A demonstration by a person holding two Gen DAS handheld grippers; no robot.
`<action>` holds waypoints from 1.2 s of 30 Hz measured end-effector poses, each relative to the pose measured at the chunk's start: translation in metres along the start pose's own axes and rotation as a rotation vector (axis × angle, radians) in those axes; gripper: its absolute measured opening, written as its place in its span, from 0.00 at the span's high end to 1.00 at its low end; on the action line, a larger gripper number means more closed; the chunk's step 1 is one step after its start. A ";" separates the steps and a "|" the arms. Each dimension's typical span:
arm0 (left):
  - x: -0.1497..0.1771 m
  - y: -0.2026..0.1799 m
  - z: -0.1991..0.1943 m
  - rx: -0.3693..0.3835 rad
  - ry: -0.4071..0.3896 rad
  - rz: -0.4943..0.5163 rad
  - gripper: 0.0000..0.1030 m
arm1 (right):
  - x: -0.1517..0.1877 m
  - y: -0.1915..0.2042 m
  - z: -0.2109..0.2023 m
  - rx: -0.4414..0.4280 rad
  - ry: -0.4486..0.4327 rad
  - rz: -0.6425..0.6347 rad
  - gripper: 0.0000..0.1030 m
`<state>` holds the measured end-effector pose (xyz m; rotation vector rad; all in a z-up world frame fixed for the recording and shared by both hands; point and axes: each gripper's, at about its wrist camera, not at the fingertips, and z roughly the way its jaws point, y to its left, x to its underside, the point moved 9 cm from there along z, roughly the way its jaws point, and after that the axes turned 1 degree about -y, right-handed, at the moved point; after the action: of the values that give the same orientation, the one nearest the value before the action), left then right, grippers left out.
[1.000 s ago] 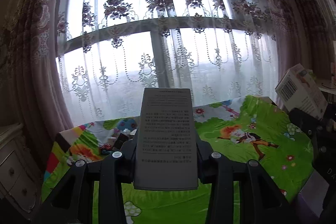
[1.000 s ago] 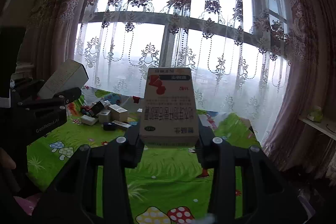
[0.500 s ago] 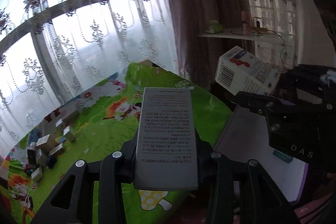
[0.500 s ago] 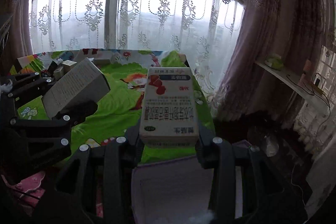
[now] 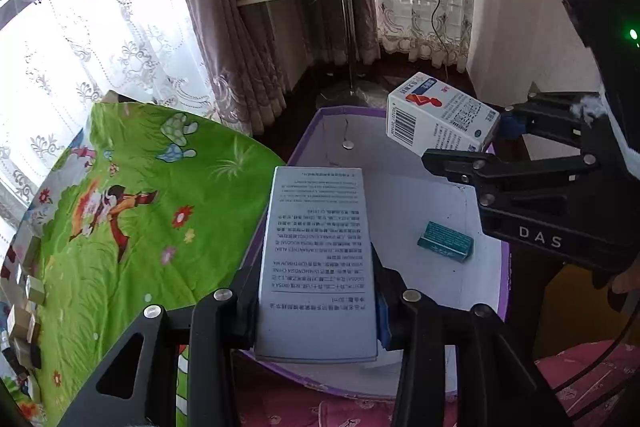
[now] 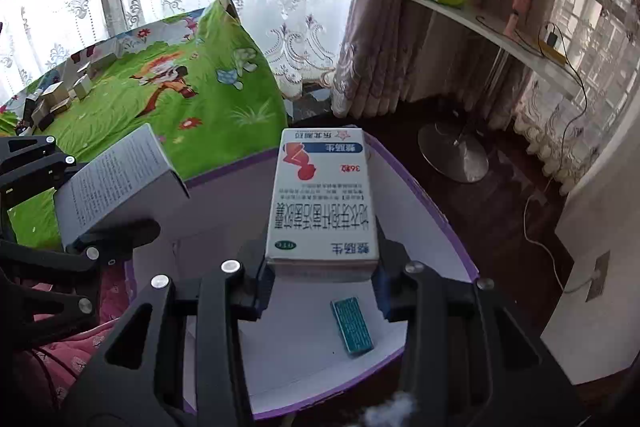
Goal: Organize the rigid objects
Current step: 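Carry the leaflet and medicine box to the storage box and release both, then move both grippers back over the table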
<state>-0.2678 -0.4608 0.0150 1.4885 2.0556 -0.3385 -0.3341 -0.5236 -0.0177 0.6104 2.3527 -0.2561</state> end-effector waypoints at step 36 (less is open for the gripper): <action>0.066 0.083 0.047 0.295 0.106 -0.489 0.33 | -0.007 0.079 0.049 -0.026 0.152 -0.101 0.28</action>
<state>-0.1912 -0.4044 -0.0506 1.1560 2.5318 -0.7973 -0.2625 -0.4737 -0.0509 0.5157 2.5329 -0.2311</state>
